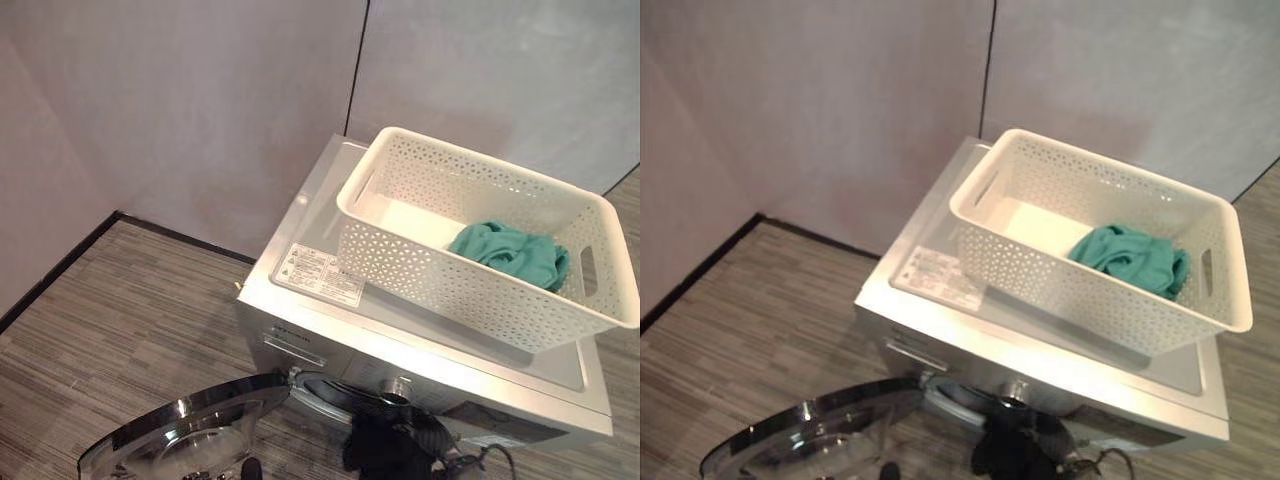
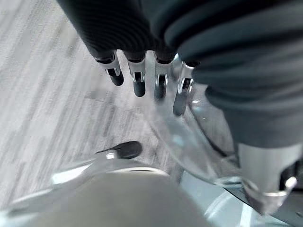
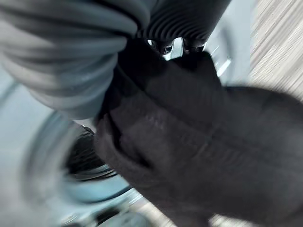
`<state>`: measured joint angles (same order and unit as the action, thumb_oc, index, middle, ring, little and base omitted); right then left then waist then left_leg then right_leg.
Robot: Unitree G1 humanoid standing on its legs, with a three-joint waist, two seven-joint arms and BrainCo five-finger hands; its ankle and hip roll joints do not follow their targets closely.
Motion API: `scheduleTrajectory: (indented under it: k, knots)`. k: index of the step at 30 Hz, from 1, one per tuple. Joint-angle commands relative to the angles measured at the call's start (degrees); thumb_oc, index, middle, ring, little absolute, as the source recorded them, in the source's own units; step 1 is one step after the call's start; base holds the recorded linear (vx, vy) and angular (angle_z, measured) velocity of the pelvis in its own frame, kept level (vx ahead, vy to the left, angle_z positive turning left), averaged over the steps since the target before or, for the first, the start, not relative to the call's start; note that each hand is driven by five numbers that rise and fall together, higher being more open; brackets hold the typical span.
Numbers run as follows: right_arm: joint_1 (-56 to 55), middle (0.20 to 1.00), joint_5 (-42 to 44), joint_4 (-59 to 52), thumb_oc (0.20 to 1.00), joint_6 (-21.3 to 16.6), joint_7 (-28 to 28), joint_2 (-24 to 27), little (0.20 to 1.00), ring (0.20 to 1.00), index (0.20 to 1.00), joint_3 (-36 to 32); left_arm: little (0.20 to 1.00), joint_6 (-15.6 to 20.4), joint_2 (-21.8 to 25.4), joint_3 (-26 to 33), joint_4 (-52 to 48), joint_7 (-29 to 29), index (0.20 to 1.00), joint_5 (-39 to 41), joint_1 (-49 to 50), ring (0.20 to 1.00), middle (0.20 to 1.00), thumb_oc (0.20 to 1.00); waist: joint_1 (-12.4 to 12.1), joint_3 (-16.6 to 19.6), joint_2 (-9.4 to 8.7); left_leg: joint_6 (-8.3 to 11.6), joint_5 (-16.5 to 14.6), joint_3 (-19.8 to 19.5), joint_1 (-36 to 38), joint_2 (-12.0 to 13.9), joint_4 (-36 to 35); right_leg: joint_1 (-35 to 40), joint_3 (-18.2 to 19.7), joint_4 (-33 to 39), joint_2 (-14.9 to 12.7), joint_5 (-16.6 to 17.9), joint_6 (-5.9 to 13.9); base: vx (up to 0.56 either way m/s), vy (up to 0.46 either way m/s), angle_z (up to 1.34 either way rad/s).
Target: Grab the laundry basket,head to the washer,open it,put in the laundry and shut it.
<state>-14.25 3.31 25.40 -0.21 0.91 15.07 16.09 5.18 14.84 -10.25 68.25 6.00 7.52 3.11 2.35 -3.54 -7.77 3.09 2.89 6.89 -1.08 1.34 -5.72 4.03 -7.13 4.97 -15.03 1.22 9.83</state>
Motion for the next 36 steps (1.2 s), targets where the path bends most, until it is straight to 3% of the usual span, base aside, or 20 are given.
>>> scheduleTrajectory:
  k: [1,5,6,8,9,12,17,21,25,28,30,32,33,36]
  knots:
    - [5.6,0.200,8.7,-6.7,0.200,-6.2,2.2,3.3,0.200,0.200,0.200,-2.0,1.000,6.4,1.0,-9.5,-15.2,4.2,1.000,-9.9,-3.1,1.000,1.000,1.000,-2.6,-3.5,2.24,-1.67,-7.3,-4.3,3.3,-1.3,0.7,-9.4,-2.6,-6.2,-5.9,6.5,4.07,-0.21,0.142,0.12]
    - [8.7,0.200,10.9,-10.4,0.200,-8.4,3.4,4.3,0.200,0.200,0.200,-0.5,1.000,9.5,9.0,-14.8,-31.1,5.8,1.000,-19.4,-3.5,1.000,1.000,1.000,-3.3,-5.7,2.42,-2.43,-7.0,-4.0,0.7,-3.4,0.7,-14.3,-1.7,-6.3,-8.2,11.2,5.17,-0.20,0.111,0.20]
    - [10.0,0.200,11.9,-10.9,0.200,-9.2,3.7,4.6,0.200,0.200,0.200,0.0,1.000,10.1,10.3,-15.3,-33.0,6.1,1.000,-20.3,-4.3,1.000,1.000,1.000,-3.8,-6.3,2.69,-2.97,-6.7,-3.4,0.0,-3.4,0.7,-15.7,-1.9,-8.4,-8.1,10.0,4.93,-0.34,0.186,-0.28]
    - [13.5,0.200,14.6,-14.3,0.200,-10.8,2.5,6.9,0.200,0.200,0.200,3.0,1.000,11.5,14.1,-17.8,-38.0,7.0,1.000,-22.9,-5.8,1.000,1.000,1.000,-4.9,-8.3,4.74,-4.55,-4.6,-0.5,-1.4,-2.1,0.7,-14.8,-4.3,-23.2,-3.4,-0.5,1.51,-0.29,0.212,-0.61]
    - [13.5,0.200,14.6,-14.3,0.200,-10.8,2.5,6.9,0.200,0.200,0.200,3.0,1.000,11.5,14.1,-17.7,-38.1,7.0,1.000,-22.9,-5.8,1.000,1.000,1.000,-4.9,-8.2,4.74,-4.52,-4.4,-0.4,-1.6,-2.0,0.7,-15.1,-4.2,-23.2,-3.3,-0.3,1.40,-0.13,0.147,-0.56]
    - [15.5,0.200,17.0,-15.7,0.200,-10.8,0.5,7.7,0.200,0.200,0.200,5.5,1.000,12.3,15.6,-17.3,-41.6,5.2,1.000,-21.0,-4.5,1.000,1.000,1.000,-6.4,-7.1,4.74,-5.11,-3.4,2.0,-2.8,-1.8,0.7,-11.8,-6.7,-28.2,0.0,-6.6,0.04,-0.09,0.056,-0.57]
    - [21.4,0.200,19.0,-15.5,0.200,-10.9,-0.3,8.2,0.200,0.200,0.200,9.3,1.000,12.6,16.0,-17.6,-42.8,4.6,1.000,-20.4,-4.7,1.000,1.000,1.000,-10.7,-4.3,1.79,-4.58,-2.5,6.8,-6.2,-1.7,0.9,-3.8,-8.0,-19.2,1.8,-8.0,-0.30,-0.14,-0.086,-0.75]
    - [26.9,0.200,20.0,-15.9,0.200,-11.3,0.6,8.9,0.200,0.200,0.200,11.0,1.000,13.6,17.6,-20.6,-45.1,3.8,1.000,-21.9,-8.4,1.000,1.000,1.000,-12.7,-3.9,0.44,-2.73,-0.6,10.3,-9.3,1.0,1.1,-0.4,-8.3,-10.1,2.4,-6.2,0.06,-0.15,-0.206,-0.80]
    - [29.9,0.200,20.5,-19.0,0.200,-12.0,0.8,11.7,0.200,0.200,0.200,11.4,1.000,14.5,19.3,-25.2,-48.1,2.5,1.000,-23.7,-11.8,1.000,1.000,1.000,-12.3,-4.6,0.02,-0.85,1.7,11.5,-10.3,4.0,1.3,1.6,-8.5,-6.5,4.6,-6.9,-0.84,-0.07,-0.162,-0.29]
    - [30.6,0.200,22.0,-21.6,0.200,-12.5,1.0,13.1,0.200,0.200,0.200,11.1,1.000,14.0,17.8,-28.1,-48.8,2.6,1.000,-26.3,-14.9,1.000,1.000,1.000,-11.9,-5.8,-0.13,0.72,4.0,10.7,-10.7,6.4,1.4,3.0,-9.6,-4.1,7.0,-9.2,-1.85,-0.07,-0.223,-0.08]
    - [30.5,0.200,22.0,-21.7,0.200,-12.5,1.0,13.2,0.200,0.200,0.200,11.0,1.000,14.0,17.7,-28.2,-48.6,2.6,1.000,-26.4,-15.0,1.000,1.000,1.000,-11.9,-5.9,-0.03,0.76,4.0,10.6,-10.6,6.4,1.4,3.1,-9.7,-4.1,7.1,-9.1,-1.91,-0.03,-0.117,0.00]
    - [30.0,0.200,22.6,-23.2,0.200,-12.6,1.0,13.5,0.200,0.200,0.200,10.7,1.000,13.3,15.2,-29.6,-47.6,3.0,1.000,-27.6,-17.0,1.000,1.000,1.000,-11.4,-6.5,0.17,1.35,4.8,10.0,-10.7,7.4,1.5,3.3,-10.0,-3.8,8.1,-9.6,-2.35,-0.05,-0.158,0.07]
    - [29.3,0.200,23.2,-24.9,0.200,-12.6,1.4,14.0,0.200,0.200,0.200,10.0,1.000,12.3,11.1,-31.2,-46.4,2.7,1.000,-26.9,-19.6,1.000,1.000,1.000,-10.4,-7.4,0.66,1.90,6.0,8.8,-11.3,8.5,1.8,3.6,-10.6,-3.9,9.3,-10.4,-3.23,-0.05,-0.125,0.18]
    - [28.3,0.200,23.7,-26.5,0.200,-12.2,1.7,14.3,0.200,0.200,0.200,9.2,1.000,11.4,8.3,-32.2,-45.1,1.4,1.000,-24.4,-20.5,1.000,1.000,1.000,-9.6,-7.7,1.11,2.17,6.6,8.1,-11.6,9.1,1.9,3.7,-11.2,-4.1,9.9,-10.8,-3.84,-0.02,-0.104,0.37]
